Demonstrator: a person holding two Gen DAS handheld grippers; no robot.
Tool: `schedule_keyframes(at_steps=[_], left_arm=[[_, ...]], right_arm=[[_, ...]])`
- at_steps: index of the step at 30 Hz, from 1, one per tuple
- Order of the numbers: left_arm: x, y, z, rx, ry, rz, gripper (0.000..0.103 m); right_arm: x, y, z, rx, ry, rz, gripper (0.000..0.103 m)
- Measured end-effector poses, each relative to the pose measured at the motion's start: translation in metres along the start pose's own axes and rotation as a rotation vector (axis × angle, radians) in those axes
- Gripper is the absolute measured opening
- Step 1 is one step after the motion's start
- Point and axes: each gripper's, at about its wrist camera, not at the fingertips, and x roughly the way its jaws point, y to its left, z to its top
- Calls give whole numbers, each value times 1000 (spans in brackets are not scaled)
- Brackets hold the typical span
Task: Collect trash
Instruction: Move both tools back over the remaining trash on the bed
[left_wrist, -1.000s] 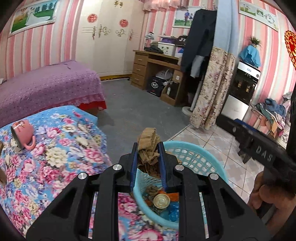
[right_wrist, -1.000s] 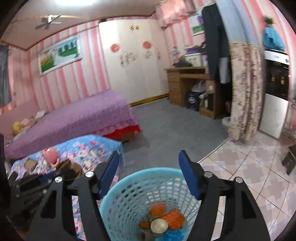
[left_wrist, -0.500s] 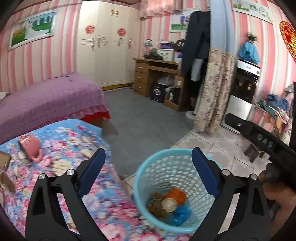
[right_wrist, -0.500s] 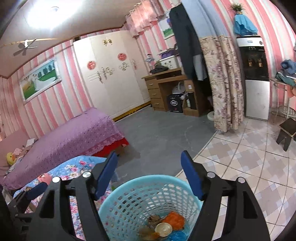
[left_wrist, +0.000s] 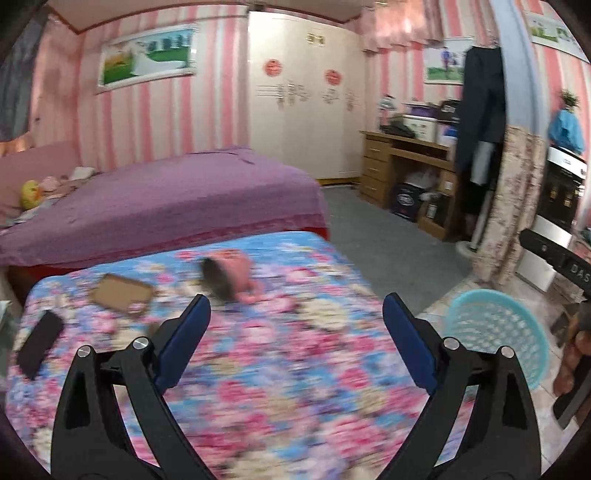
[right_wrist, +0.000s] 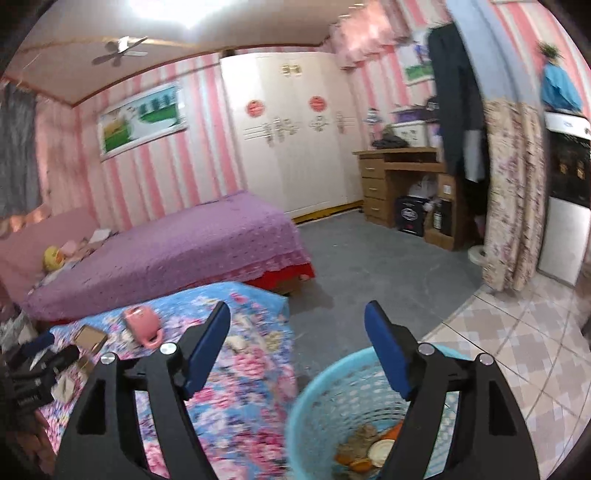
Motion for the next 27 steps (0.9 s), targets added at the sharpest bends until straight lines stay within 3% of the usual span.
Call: schedule_keyframes(at_steps=[6,16,21,27], left_arm=[[-15,85,-20,-60,-5,131,91],[-21,184,-56,-208,19,215,91],[-25,219,-67,-259,38,236,91],[-30,228,-77,-270,53,242,91]], right_arm=[[3,64,-11,-104,17,69,75],[24,170,-40,-247,81,179,80],[35,210,-60,-276,128,248,81],[40,240,-75,-277,157,286,85]])
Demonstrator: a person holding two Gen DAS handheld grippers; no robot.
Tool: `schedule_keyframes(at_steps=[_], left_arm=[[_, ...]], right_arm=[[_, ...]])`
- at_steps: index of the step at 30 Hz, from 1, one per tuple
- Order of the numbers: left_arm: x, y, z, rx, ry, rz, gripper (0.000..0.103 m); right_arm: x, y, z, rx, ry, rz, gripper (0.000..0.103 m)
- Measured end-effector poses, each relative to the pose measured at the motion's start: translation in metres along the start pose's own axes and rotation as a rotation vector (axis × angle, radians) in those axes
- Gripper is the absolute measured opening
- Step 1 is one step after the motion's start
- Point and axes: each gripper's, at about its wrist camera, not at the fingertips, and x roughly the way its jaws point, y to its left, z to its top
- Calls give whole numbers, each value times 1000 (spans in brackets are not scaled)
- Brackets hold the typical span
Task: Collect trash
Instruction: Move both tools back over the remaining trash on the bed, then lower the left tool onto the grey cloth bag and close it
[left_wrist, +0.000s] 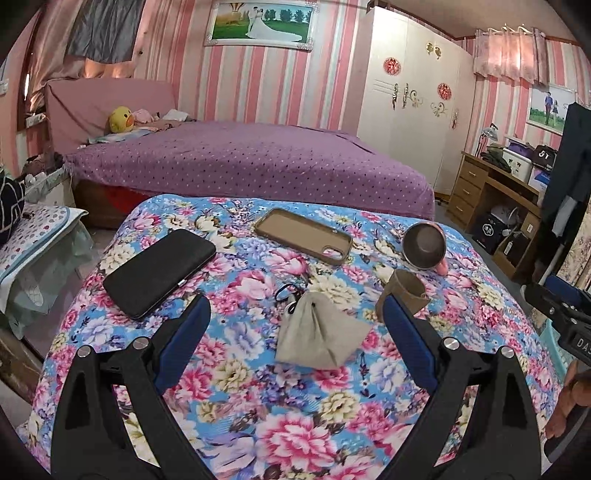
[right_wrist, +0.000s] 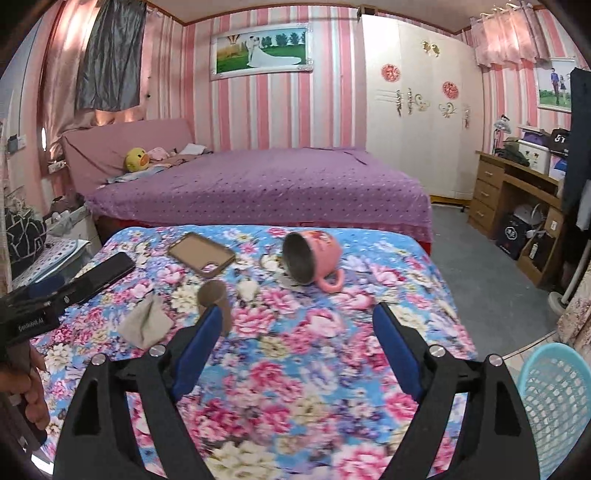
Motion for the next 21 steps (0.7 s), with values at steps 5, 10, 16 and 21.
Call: schedule_keyframes(at_steps=[5,10,16,21], left_arm=[[-1,10,-2,15,10,22,91],[7,21,-9,2,50,38,91],[22,16,-16,7,108,10,91],[45,-4,-24,64,169,-35,91]], right_arm=[[12,15,-5,-15,28,19,85],[21,17,-7,-13,39,14,85],[38,11,-8,2,79,15,86],[56,9,-7,15,110,32,86]])
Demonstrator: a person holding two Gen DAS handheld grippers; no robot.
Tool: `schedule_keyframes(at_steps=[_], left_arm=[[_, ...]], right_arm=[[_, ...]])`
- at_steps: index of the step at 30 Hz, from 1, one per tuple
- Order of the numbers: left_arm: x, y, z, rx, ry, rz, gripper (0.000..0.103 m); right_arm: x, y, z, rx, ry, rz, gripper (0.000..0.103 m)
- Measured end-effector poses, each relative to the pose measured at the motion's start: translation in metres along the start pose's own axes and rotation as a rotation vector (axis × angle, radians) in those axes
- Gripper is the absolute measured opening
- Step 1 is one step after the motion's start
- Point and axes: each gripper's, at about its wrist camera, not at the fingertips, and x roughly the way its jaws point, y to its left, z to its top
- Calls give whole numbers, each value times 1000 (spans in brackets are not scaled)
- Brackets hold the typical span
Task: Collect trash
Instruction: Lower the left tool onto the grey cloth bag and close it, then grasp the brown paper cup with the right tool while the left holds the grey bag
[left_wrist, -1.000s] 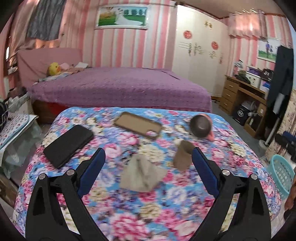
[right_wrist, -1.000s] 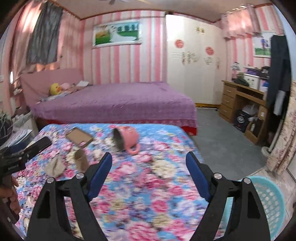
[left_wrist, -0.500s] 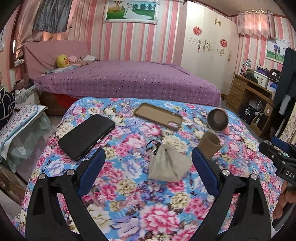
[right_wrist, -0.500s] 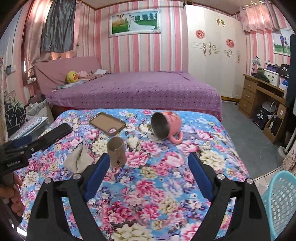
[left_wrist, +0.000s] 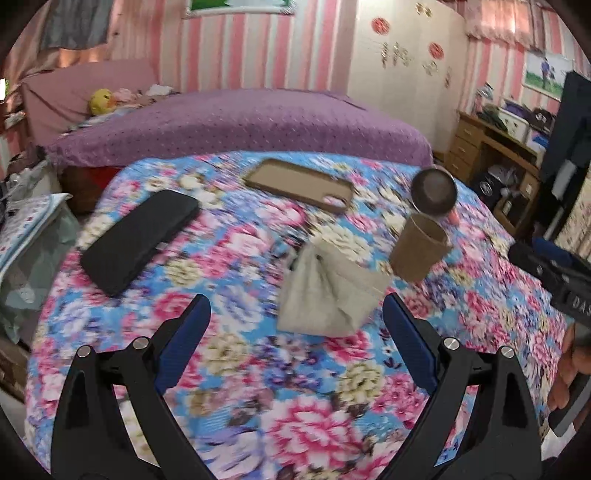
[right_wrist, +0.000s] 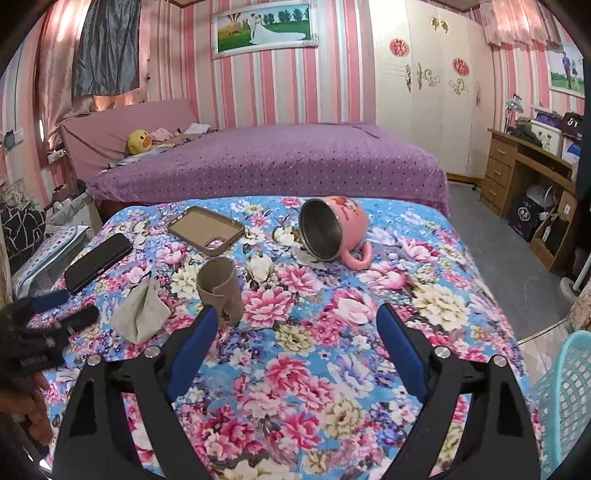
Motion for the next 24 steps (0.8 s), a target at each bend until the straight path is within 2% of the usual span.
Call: schedule_keyframes(at_steps=[3,8,10,11,12,13,14,19,24], left_arm=[[17,-9,1,6,38,-18,91],[47,-18,6,34,104,13,89],[57,-17,7,26,143,-17,61],[61,-15,7,19,161,-30,42],[62,-13,8,13,160,-39,39],[60,-9,10,4,155,-50,28],[57,-6,13,-1,147,-51,23],[31,16,27,-47,54,-25,23],[20,28,31,-62,19,-26,23]], right_arm=[[12,1,4,15,16,17,86],[32,8,9,7,42,42,86],[40,13,11,-12,52,45,86],[45,16,11,-15,61,54,86],[48,17,11,-16,67,59,86],[53,20,11,-20,79,66,86],[57,23,10,-25,89,69,86],[75,41,10,-26,113,112,86],[91,63,12,-52,131,119,83]])
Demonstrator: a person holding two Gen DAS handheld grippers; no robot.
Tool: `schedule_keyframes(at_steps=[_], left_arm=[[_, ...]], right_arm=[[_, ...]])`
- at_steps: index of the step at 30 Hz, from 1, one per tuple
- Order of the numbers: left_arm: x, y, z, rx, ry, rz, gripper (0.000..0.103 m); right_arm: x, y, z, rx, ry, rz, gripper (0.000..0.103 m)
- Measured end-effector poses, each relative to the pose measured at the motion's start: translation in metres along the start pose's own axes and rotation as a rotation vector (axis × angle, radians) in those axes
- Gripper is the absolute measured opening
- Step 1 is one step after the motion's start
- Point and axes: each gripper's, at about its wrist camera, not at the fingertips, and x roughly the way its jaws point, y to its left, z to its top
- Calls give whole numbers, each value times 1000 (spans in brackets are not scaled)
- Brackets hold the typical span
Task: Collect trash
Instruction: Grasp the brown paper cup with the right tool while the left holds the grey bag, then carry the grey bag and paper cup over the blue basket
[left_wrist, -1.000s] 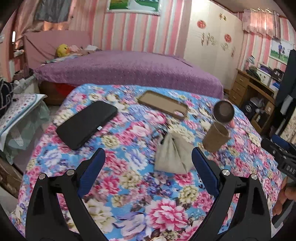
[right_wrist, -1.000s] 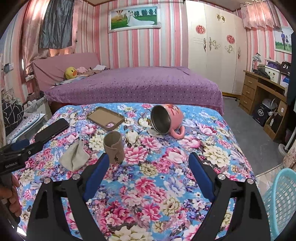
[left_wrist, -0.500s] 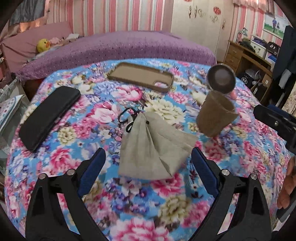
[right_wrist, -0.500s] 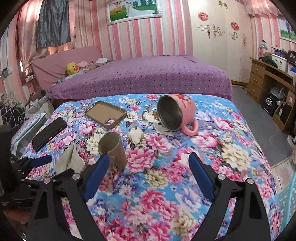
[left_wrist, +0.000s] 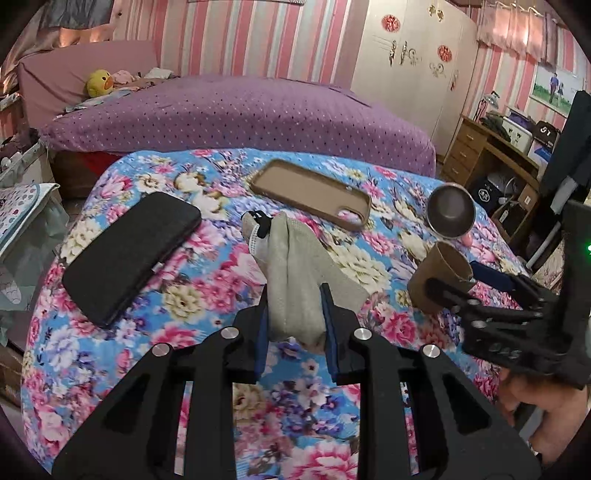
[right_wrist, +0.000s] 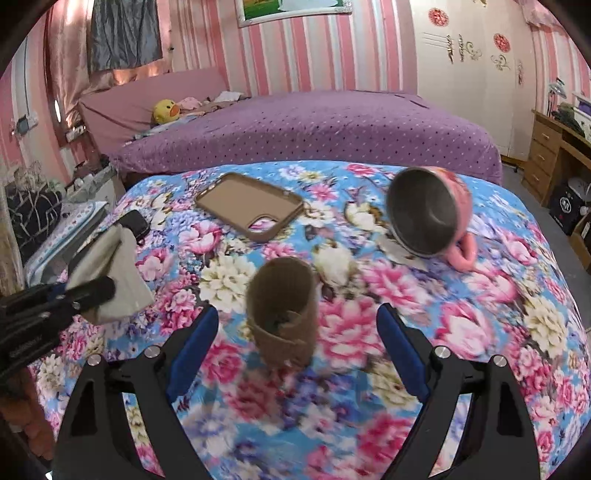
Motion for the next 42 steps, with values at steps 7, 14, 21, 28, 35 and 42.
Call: schedule_keyframes(at_steps=[7,14,21,28,35,42], left_arm=[[-5,8,3,-6,-13,-10,23],[-16,1,5,-1,-48,-25,23],[-34,-14,1,11,-81,-40,23],[-58,-40,-16,49,-112,-52,23],[-69,-71,-30,69,-112,-75,23],[-73,-128,-22,102,-142,-148,23]], right_arm=[[23,7,-1,-16,72,-3,34],[-3,8,2,-32,16,18,29],[-53,-12,1,0,-61,25,29],[-115,-41,-13,39,-135,10,29],[-168,-79,-28,49,-191,-45,29],[-218,-149,-36,124,-255,-145,29]])
